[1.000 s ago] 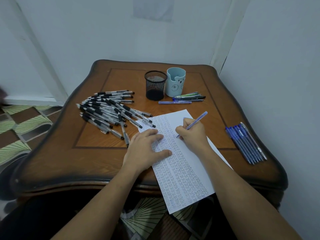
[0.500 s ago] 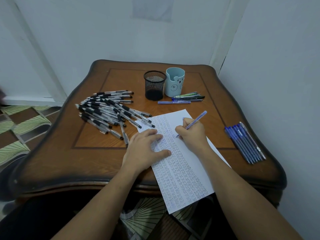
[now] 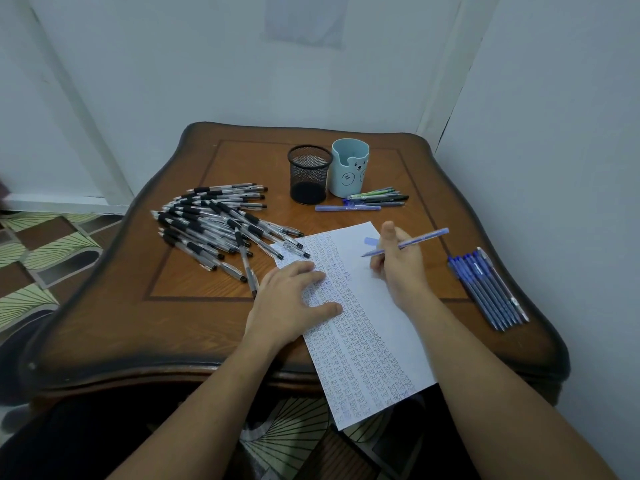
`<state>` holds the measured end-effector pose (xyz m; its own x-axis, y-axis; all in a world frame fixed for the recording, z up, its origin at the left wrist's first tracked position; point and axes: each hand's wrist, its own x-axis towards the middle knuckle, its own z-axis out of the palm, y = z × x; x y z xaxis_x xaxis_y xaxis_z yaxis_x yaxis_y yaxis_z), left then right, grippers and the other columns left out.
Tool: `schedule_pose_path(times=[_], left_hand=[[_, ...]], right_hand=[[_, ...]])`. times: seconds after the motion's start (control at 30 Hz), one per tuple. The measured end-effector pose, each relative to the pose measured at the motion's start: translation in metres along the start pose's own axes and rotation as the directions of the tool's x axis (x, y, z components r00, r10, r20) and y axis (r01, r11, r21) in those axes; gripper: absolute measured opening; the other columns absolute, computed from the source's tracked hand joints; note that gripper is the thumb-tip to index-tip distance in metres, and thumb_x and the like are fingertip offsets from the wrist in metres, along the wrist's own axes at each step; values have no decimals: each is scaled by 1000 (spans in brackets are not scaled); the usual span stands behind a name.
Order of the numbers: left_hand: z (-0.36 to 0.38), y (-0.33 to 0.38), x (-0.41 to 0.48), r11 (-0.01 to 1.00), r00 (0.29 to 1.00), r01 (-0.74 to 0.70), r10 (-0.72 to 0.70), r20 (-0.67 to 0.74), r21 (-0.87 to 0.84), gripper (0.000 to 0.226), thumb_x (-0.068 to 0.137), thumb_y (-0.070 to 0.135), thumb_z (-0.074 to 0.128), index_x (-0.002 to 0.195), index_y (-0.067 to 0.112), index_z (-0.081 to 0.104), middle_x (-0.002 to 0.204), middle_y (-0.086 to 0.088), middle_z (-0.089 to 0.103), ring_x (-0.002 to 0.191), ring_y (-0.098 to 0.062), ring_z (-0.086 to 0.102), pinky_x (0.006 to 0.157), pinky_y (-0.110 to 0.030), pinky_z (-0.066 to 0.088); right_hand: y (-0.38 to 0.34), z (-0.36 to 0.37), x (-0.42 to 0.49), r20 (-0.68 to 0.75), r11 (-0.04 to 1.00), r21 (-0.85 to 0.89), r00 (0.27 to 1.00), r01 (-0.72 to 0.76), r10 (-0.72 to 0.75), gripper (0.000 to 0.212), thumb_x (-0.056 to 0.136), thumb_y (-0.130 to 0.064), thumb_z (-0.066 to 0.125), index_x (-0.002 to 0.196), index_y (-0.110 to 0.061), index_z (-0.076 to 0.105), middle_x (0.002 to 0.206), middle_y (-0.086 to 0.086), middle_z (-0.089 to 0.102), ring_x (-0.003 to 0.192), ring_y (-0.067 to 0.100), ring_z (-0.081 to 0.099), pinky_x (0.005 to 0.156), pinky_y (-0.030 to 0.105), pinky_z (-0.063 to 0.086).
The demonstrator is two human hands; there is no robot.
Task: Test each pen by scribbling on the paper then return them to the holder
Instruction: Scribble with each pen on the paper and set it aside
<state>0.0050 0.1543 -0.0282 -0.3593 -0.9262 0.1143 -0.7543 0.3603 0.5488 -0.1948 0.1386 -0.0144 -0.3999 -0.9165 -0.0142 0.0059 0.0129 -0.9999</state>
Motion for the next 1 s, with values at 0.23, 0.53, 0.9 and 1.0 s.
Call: schedule_pose_path(times=[0.23, 0.53, 0.9, 1.0], left_hand=[[-2, 1, -1, 1000, 1000, -9, 9, 18, 7, 68, 78, 68, 60, 136, 33, 53, 148, 16, 38, 134, -4, 30, 115, -35, 11], [1, -1, -3, 998, 998, -56, 56, -11, -13, 74, 81, 72, 41, 145, 34, 38, 150, 16, 38, 137, -2, 30, 118, -35, 11], [6, -6, -9, 967, 961, -194, 154, -229, -167, 47, 92, 44, 52, 136, 24, 55, 137, 8, 56, 132, 4, 33, 119, -37, 19], [7, -8, -11, 960, 945, -214, 157, -285, -181, 28, 92, 28, 64, 119, 21, 69, 121, 8, 67, 126, -2, 49, 114, -38, 28]], right_hand=[[-4, -27, 16, 103, 903, -346, 967, 254, -232, 16, 97, -28, 63, 85, -18, 65, 78, -6, 64, 73, 0, 57, 68, 20, 42], [-3, -31, 15, 278, 737, -573, 931, 358, -236, 10, 92, -7, 62, 86, -14, 58, 82, -1, 60, 69, 7, 47, 58, 22, 36], [-22, 2, -37, 425, 973, -167, 902, 158, -74, 24, 80, 7, 75, 92, -6, 59, 89, 15, 64, 65, 28, 66, 62, 39, 58], [-23, 7, -46, 419, 982, -148, 907, 120, -47, 23, 80, 5, 75, 94, -5, 59, 87, 16, 65, 67, 28, 65, 65, 42, 60]])
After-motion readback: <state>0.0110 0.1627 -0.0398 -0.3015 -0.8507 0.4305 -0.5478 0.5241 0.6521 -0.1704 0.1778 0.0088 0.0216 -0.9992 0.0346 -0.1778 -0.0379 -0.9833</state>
